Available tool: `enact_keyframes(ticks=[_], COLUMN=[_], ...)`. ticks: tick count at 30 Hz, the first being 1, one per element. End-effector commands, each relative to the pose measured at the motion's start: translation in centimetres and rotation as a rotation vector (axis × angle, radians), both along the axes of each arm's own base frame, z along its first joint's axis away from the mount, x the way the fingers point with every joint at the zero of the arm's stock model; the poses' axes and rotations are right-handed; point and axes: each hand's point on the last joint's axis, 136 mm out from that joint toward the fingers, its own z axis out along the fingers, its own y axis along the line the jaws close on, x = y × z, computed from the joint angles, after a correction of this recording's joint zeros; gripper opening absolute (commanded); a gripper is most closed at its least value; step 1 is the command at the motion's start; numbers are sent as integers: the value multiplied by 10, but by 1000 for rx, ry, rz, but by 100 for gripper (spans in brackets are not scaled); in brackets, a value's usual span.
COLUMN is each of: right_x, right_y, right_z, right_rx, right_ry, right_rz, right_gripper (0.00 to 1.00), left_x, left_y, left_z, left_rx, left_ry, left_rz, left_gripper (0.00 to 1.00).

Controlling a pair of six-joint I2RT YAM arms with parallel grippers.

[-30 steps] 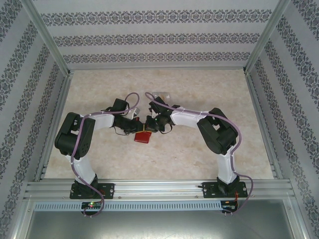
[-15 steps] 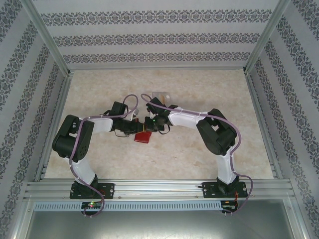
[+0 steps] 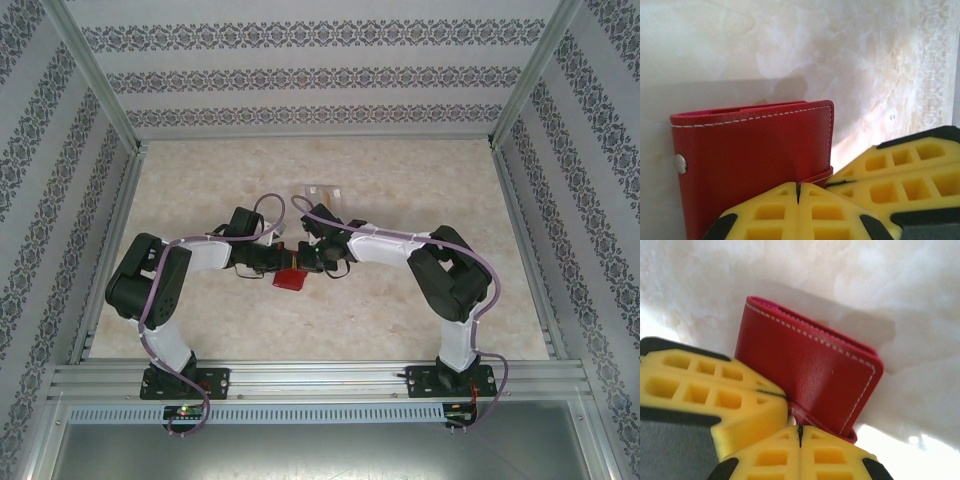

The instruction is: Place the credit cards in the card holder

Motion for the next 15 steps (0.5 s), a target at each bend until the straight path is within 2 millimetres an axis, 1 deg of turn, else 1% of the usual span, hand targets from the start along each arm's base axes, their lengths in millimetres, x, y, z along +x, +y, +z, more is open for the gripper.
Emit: enact_keyframes(ticks=[1,5,8,12,15], right_x=[1,3,5,7,6], right_y=[3,-1,-1,10,16], right_z=[17,18,11,-8,-12], right_rx=[88,91,88,121,127], right_ry=[29,30,33,62,75], right_rz=[-30,-46,-50,-49,-45], right_gripper=[1,1,1,1,1], left_x=[-24,-24,-23,-24,-24], left_y=[15,17,17,17,16], left_z=[-32,-32,-32,-32,-32], left_rx=[117,125,128,125,124], left_ry=[74,71,74,78,78], left_rz=[-1,2,3,1,-1], left_gripper=[0,0,0,0,0])
